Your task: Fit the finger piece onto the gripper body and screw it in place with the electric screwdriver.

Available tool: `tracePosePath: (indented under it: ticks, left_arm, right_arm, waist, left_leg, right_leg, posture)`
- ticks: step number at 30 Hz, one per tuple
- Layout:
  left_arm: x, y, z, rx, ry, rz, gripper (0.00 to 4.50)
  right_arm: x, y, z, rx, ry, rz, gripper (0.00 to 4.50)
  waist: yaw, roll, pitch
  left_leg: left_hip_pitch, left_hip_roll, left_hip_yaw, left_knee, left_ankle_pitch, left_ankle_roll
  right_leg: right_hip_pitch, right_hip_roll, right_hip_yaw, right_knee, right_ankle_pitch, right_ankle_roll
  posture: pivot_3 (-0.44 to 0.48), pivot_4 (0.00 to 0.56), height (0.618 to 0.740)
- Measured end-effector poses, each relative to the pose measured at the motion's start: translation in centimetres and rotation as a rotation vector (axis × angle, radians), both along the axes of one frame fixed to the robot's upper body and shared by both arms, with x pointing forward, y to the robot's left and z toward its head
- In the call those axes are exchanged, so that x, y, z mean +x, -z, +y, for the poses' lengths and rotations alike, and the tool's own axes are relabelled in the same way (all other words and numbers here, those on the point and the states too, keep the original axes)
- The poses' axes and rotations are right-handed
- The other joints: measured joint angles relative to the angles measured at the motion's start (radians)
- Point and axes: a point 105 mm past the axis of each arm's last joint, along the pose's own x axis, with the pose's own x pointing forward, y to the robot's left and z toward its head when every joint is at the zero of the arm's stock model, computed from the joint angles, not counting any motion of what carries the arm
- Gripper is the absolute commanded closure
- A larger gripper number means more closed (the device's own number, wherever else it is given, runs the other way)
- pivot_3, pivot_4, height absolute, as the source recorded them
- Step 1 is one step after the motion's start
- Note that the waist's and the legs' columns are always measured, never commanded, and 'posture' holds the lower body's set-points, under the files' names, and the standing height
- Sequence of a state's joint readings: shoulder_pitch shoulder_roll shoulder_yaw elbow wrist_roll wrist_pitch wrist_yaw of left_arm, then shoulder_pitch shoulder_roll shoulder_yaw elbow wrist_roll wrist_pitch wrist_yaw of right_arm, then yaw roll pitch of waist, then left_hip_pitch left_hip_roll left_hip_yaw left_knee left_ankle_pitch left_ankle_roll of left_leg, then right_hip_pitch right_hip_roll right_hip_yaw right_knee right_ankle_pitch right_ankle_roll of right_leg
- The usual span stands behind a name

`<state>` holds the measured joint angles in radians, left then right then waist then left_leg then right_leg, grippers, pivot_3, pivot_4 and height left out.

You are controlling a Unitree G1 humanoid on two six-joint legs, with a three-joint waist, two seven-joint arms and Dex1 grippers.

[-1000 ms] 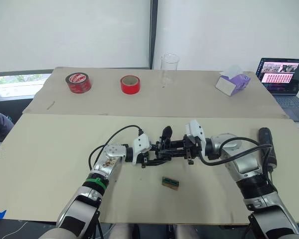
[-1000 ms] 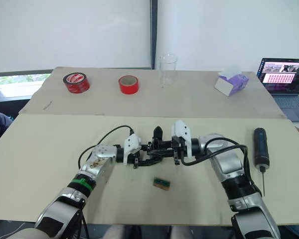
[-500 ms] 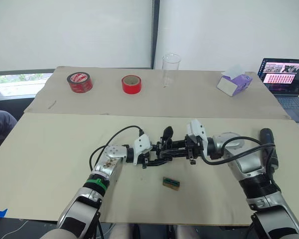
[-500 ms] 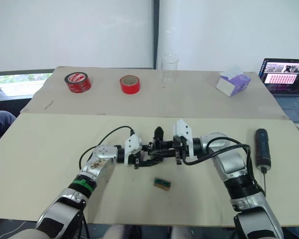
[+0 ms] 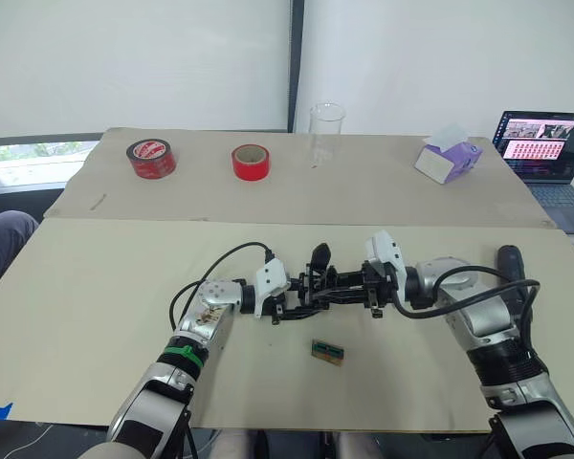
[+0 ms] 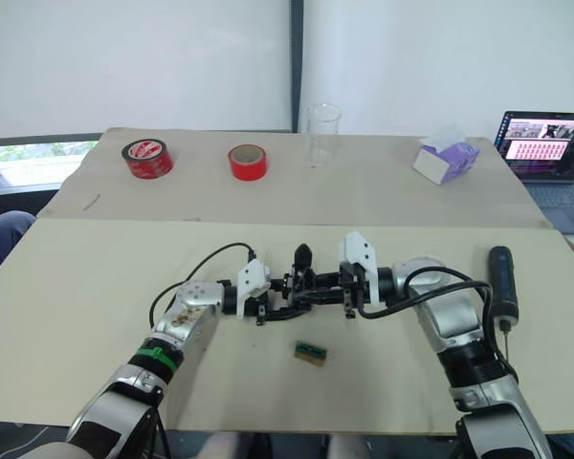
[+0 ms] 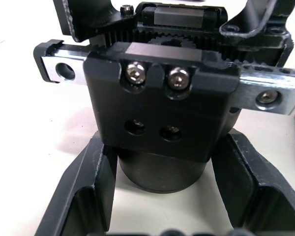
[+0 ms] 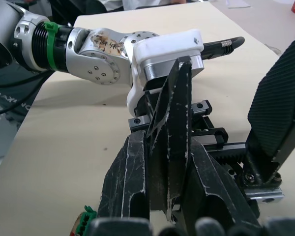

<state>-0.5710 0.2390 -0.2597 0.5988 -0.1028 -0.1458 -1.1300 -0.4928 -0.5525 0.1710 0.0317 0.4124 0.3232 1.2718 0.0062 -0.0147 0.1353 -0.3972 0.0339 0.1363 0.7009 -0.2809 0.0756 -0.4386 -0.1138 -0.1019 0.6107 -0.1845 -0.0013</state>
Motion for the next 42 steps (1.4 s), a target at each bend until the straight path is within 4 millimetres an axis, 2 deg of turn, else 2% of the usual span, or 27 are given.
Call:
tracePosePath:
  ticks: [9, 37, 42]
  left_arm:
    - [0.0, 0.0, 0.0, 0.000, 0.000, 0.001, 2.23]
    - [0.0, 0.0, 0.3, 0.005, -0.006, 0.005, 2.23]
    - [0.0, 0.0, 0.3, 0.005, -0.005, 0.006, 2.23]
  right_arm:
    - [0.0, -0.4, 0.7, 0.041, -0.005, -0.019, 4.05]
    - [0.2, 0.2, 1.1, 0.048, -0.001, -0.012, 4.05]
    - [0.1, -0.5, 1.7, 0.095, -0.018, -0.050, 4.05]
  waist:
    - [0.000, 0.000, 0.000]
    - [-0.007, 0.000, 0.000]
    - [-0.007, 0.000, 0.000]
  left_leg:
    - [0.000, 0.000, 0.000, 0.000, 0.000, 0.000]
    - [0.000, 0.000, 0.000, 0.000, 0.000, 0.000]
    - [0.000, 0.000, 0.000, 0.000, 0.000, 0.000]
  right_leg:
    - [0.000, 0.000, 0.000, 0.000, 0.000, 0.000]
    - [0.000, 0.000, 0.000, 0.000, 0.000, 0.000]
    - [0.000, 0.000, 0.000, 0.000, 0.000, 0.000]
  posture:
    - [0.000, 0.150, 0.740]
    - [0.000, 0.150, 0.740]
    - [0.000, 0.150, 0.740]
